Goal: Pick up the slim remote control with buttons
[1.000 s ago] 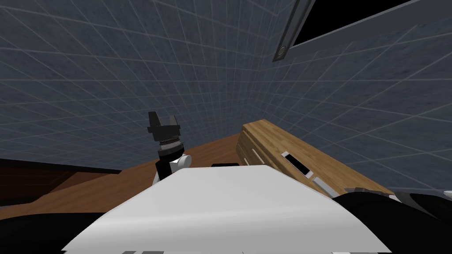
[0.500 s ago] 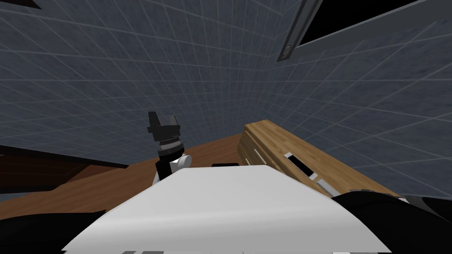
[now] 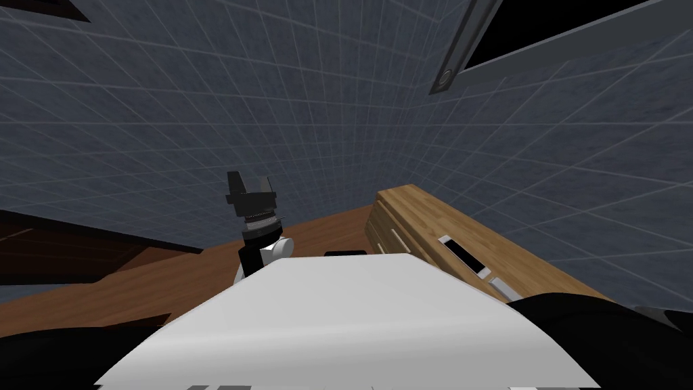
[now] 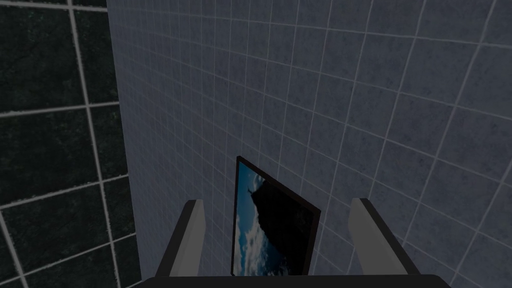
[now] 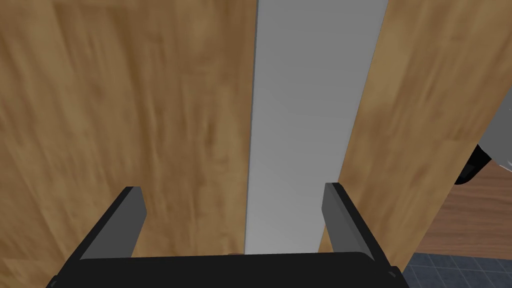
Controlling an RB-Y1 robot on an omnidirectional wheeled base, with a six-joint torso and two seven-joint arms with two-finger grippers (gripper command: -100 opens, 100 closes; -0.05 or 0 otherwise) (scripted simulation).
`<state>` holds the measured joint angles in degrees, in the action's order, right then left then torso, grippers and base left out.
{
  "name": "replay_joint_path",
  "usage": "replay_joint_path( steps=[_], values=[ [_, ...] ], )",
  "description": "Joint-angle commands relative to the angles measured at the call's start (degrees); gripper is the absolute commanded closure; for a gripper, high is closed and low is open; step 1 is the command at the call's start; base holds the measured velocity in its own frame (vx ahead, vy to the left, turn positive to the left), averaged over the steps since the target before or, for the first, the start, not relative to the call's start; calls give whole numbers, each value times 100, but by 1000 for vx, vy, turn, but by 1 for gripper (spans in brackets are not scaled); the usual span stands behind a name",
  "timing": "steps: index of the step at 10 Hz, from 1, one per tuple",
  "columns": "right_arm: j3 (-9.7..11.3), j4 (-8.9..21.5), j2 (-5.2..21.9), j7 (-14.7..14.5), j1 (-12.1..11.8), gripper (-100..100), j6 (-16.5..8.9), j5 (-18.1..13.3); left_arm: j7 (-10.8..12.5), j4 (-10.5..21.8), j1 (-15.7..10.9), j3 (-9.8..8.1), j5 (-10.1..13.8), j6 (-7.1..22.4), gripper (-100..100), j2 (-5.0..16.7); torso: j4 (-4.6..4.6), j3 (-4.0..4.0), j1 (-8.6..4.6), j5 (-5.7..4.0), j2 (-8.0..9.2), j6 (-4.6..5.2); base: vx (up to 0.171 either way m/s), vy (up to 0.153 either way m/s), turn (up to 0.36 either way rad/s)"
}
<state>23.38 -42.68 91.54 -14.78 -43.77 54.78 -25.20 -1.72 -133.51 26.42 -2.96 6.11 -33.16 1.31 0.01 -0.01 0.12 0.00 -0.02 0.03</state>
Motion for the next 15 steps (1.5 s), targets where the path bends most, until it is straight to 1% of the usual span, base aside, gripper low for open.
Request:
replay_joint_path(
  steps=[1,2,3,4,5,6,7,8,9,10,11,12,13,15],
  values=[
    [-47,252,-110,44,113,-100,100,-256,0,0,0,0,0,0,0,0,0,0,0,0,0,0,-19,20,53],
    [-139,388,-338,118,330,-100,320,-426,0,0,0,0,0,0,0,0,0,0,0,2,0,4,-21,24,85],
    [-139,575,-358,118,361,-100,320,-621,0,0,0,0,0,0,0,0,0,0,1,0,0,1,-19,25,52],
    [-232,887,-607,193,609,-100,539,-880,0,0,0,0,0,0,0,0,0,1,0,1,1,4,-27,28,94],
    [-232,1037,-607,193,609,-100,539,-1007,0,0,0,0,0,0,0,0,2,2,5,-11,3,2,-19,19,43],
    [-324,1173,-829,267,818,-100,759,-1171,0,0,1,0,0,0,0,0,2,2,1,-14,2,5,-21,25,64],
    [-324,1430,-856,267,858,-100,759,-1383,0,0,0,0,0,0,0,0,4,2,3,-29,0,-2,-17,18,58],
    [-324,1430,-856,267,858,-100,759,-1383,0,0,0,0,0,0,0,0,4,1,-2,-36,-2,-1,-6,13,6],
    [-417,1629,-1104,342,1067,-100,978,-1602,0,0,1,-1,0,0,0,0,3,-1,-6,-37,-5,0,-12,23,87],
    [-417,1823,-1105,342,1106,-100,978,-1759,0,0,0,0,0,0,0,0,3,-2,-5,-39,-6,-4,-15,25,61],
    [-417,1823,-1105,342,1106,-100,978,-1759,0,0,1,0,0,0,0,0,3,-1,-3,-35,-6,-1,-10,12,-8],
    [-419,1759,-1092,351,1075,-100,949,-1721,0,0,1,-1,0,0,0,0,3,-2,-6,-36,-6,0,0,0,0],
    [-416,1776,-1097,349,1085,100,959,-1732,0,0,1,-1,0,0,0,0,2,-3,-9,-37,-8,-1,0,0,0],
    [-415,1771,-1098,348,1084,100,964,-1731,0,0,1,-1,0,0,0,0,2,-4,-15,-38,-11,-2,0,0,0]
  ],
)
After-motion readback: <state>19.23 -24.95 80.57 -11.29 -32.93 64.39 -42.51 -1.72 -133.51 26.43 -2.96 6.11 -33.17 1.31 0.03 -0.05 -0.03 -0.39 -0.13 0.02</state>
